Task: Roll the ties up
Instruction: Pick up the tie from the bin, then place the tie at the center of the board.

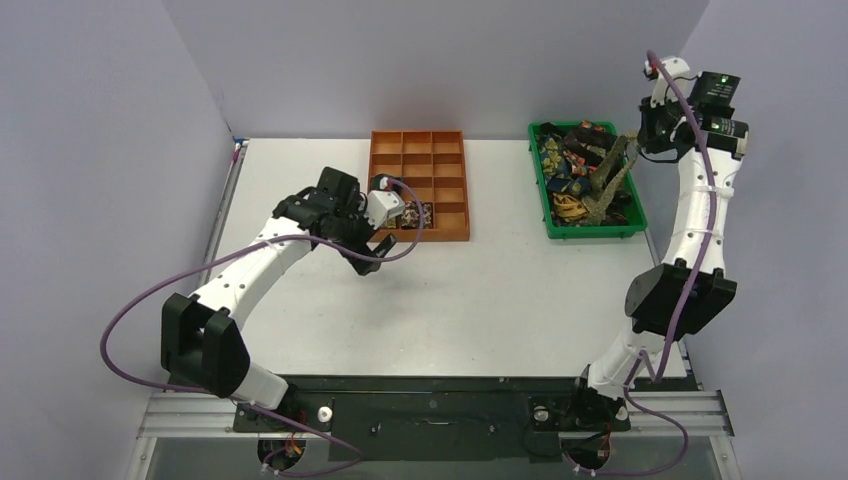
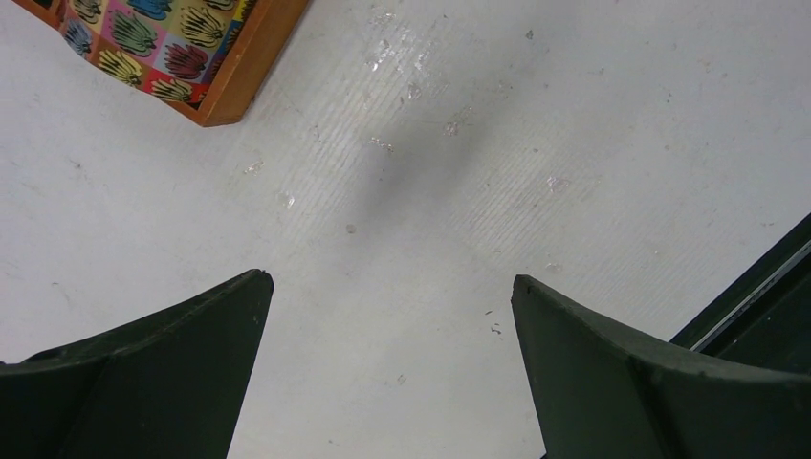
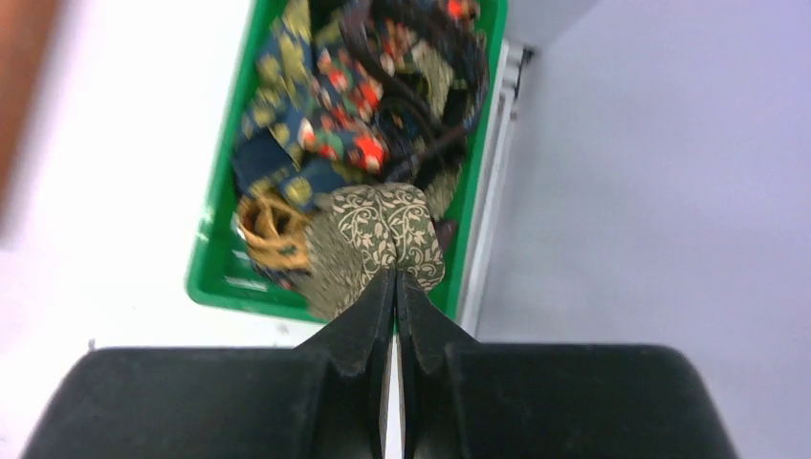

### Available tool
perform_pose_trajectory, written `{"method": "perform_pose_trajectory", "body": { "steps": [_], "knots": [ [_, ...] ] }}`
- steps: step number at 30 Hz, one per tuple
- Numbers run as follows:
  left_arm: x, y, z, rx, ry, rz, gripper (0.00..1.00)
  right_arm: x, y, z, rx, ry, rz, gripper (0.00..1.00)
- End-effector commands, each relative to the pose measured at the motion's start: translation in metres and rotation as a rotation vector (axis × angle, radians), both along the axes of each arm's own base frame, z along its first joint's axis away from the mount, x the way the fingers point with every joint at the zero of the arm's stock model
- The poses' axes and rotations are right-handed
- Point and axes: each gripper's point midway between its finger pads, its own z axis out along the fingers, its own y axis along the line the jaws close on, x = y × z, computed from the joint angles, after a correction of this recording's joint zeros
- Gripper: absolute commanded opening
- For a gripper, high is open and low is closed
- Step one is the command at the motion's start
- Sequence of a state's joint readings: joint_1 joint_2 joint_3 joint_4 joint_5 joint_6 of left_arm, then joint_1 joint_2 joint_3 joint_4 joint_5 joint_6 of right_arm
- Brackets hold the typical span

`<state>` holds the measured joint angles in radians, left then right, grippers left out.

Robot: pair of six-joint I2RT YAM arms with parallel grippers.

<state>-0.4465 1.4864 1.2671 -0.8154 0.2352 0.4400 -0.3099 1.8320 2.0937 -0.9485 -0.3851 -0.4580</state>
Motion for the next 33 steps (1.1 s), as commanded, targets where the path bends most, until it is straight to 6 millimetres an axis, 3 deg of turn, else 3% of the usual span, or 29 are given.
{"method": "perform_pose_trajectory", "body": {
  "steps": [1, 6, 10, 15, 18, 20, 23, 26, 29, 33],
  "knots": [
    [0.026, -0.010, 0.042, -0.123, -0.100, 0.036, 0.97, -0.001, 0.035, 0.095, 0.157, -0.265, 0.026, 0.00],
    [0.040, -0.013, 0.062, -0.174, -0.147, 0.065, 0.97, -0.021, 0.073, 0.190, 0.366, -0.505, 0.058, 0.00],
    [0.056, -0.020, 0.092, -0.256, -0.210, 0.088, 0.97, -0.042, 0.112, 0.257, 0.481, -0.680, 0.152, 0.00],
    [0.075, -0.032, 0.134, -0.349, -0.289, 0.097, 0.97, -0.081, 0.166, 0.317, 0.601, -0.815, 0.287, 0.00],
    [0.084, -0.037, 0.153, -0.391, -0.312, 0.107, 0.97, -0.115, 0.196, 0.355, 0.648, -0.912, 0.383, 0.00],
    [0.088, -0.041, 0.174, -0.434, -0.336, 0.107, 0.97, -0.132, 0.211, 0.368, 0.671, -0.939, 0.430, 0.00],
    [0.091, -0.041, 0.193, -0.502, -0.341, 0.140, 0.96, -0.153, 0.238, 0.375, 0.721, -0.930, 0.507, 0.00],
    [0.101, -0.027, 0.211, -0.585, -0.340, 0.209, 0.97, -0.168, 0.273, 0.364, 0.775, -0.864, 0.600, 0.00],
    [0.110, -0.002, 0.217, -0.666, -0.300, 0.314, 0.97, -0.190, 0.317, 0.334, 0.787, -0.744, 0.722, 0.00],
    [0.098, 0.007, 0.222, -0.728, -0.257, 0.261, 0.97, -0.224, 0.368, 0.290, 0.698, -0.627, 0.891, 0.00]
  ]
}}
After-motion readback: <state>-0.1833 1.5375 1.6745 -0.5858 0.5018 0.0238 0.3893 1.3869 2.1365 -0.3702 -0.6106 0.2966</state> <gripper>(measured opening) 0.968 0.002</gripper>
